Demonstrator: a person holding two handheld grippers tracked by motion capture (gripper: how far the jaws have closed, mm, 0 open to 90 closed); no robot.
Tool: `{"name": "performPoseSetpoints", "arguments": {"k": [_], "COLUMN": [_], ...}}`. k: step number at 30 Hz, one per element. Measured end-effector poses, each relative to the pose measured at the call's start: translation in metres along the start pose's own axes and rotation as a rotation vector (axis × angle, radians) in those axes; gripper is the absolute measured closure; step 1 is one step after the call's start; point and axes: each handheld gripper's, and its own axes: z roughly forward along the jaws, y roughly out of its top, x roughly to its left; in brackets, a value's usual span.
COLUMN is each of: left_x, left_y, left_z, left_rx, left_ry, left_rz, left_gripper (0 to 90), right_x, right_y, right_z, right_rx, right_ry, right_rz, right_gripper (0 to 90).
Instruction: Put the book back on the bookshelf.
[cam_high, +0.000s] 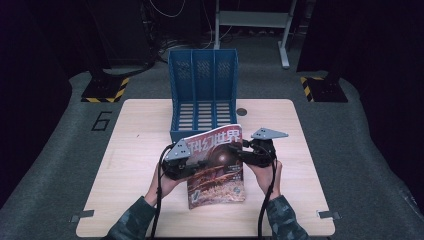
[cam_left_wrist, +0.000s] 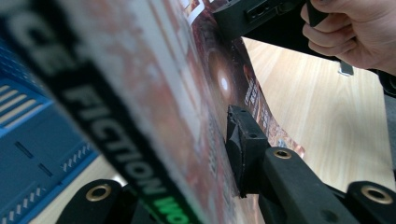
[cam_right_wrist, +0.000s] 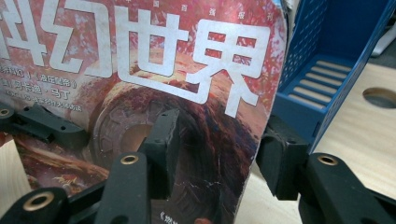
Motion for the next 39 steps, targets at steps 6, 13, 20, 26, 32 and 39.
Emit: {"name": "performPoseSetpoints", "arguments": {"k": [6,13,20,26,32,39], "left_x": [0.001,0.001,0.002,0.005,0.008,0.008], "left_y": [0.005,0.011,0.010,0.011,0.014,0.023], "left_z": [-0.004,-0.007,-0.010,-0.015,-0.020,-0.024], "left_rx": [-0.007,-0.053,-0.071,-0.071,-0.097,-0.102], "left_ry": [0.016,0.041,0.035,-0.004,-0.014,-0.024], "left_rz": [0.019,0.047,0.036,0.015,0.012,0.021], "left_gripper": [79.7,81.3,81.6,75.3,72.1,70.2], "right_x": [0.003,0.007,0.009,0.009,0.013,0.012], "right_y": [0.003,0.010,0.009,0.007,0.005,0.005], "right_z": [-0.004,-0.010,-0.013,-0.013,-0.011,-0.012], "right_rx": [-0.043,-0.095,-0.114,-0.111,-0.111,-0.106], "right_ry": [-0.007,-0.029,-0.034,-0.027,-0.017,-0.017], "right_rz": [-0.034,-0.081,-0.093,-0.099,-0.115,-0.111], "right_gripper": [53.4,54.0,55.1,55.8,55.7,55.8]}}
